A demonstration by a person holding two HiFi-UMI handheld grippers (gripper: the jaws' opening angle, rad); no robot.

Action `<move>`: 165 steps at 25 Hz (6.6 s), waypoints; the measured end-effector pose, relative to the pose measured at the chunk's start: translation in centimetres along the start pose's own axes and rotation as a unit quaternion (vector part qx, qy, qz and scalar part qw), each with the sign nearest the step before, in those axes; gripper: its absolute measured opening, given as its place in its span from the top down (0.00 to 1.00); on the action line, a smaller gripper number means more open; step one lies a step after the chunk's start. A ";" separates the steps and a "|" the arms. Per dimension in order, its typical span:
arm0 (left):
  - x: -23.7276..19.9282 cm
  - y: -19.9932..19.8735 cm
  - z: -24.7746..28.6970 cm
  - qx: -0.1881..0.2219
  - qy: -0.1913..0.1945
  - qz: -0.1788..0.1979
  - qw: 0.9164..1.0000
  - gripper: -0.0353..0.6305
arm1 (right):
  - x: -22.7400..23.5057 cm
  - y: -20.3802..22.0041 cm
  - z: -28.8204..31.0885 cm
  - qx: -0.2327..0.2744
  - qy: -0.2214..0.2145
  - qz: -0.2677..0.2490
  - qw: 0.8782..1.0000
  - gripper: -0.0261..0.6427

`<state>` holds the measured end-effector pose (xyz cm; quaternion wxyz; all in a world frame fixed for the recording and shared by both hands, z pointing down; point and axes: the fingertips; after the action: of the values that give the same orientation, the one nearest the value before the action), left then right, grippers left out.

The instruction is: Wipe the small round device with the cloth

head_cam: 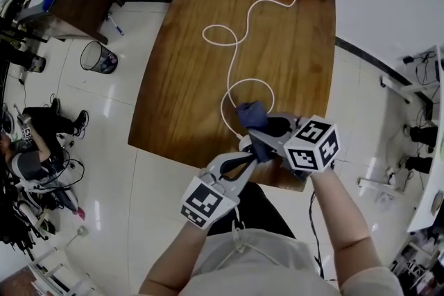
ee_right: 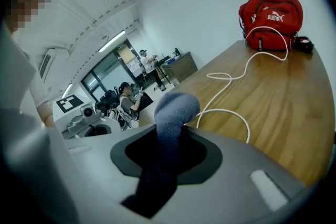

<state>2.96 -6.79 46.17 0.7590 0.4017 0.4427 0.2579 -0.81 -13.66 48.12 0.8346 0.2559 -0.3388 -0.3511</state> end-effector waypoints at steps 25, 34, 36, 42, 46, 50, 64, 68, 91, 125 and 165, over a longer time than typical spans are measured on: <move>-0.5 0.1 -0.1 -0.009 0.024 -0.012 1.000 0.94 | -0.6 -2.5 0.6 -0.084 -0.034 -0.095 0.991 0.80; -0.4 -0.1 0.2 -0.041 0.027 -0.002 0.999 0.94 | -4.6 0.4 2.9 -0.207 -0.124 -0.183 0.953 0.80; -0.4 -0.1 0.2 -0.036 0.025 0.000 0.999 0.94 | -4.7 1.0 3.8 -0.207 -0.144 -0.202 0.946 0.80; -0.3 0.0 0.1 -0.032 0.014 0.003 0.999 0.94 | -3.3 2.7 6.3 -0.220 -0.152 -0.253 0.930 0.80; -0.3 0.0 0.3 -0.036 0.008 0.002 0.999 0.94 | -2.2 3.7 7.4 -0.218 -0.165 -0.231 0.934 0.80; -0.4 0.1 0.2 -0.035 0.003 0.004 0.999 0.94 | -1.1 4.2 8.6 -0.193 -0.162 -0.236 0.938 0.80; -0.5 1.0 -0.6 -0.074 0.008 0.020 0.997 0.94 | -3.5 2.6 -6.5 -0.009 -0.027 -0.148 0.989 0.80; -0.5 0.3 -0.4 -0.087 0.001 0.036 0.996 0.94 | -5.5 6.3 -7.6 -0.028 -0.047 -0.125 0.991 0.80; -0.3 0.0 -0.9 -0.011 -0.011 0.036 0.999 0.94 | -5.6 16.0 -1.8 -0.141 0.015 0.072 0.987 0.80; -4.2 1.0 -13.2 0.003 0.018 0.044 0.999 0.94 | -9.3 6.6 2.6 0.048 0.205 0.174 0.962 0.80; -4.3 0.6 -11.4 0.017 0.025 0.016 0.999 0.94 | 1.1 2.5 -4.7 0.112 0.328 0.149 0.926 0.80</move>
<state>-9.15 -5.28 45.41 0.7367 0.4151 0.4591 0.2725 4.26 -12.05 47.15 0.9078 0.3949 -0.1172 -0.0786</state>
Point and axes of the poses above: the fingertips, and each gripper's own axes: z forward along the fingers, x to its right, y out of its underside, and after that the axes turned 14 degrees about y, right-handed
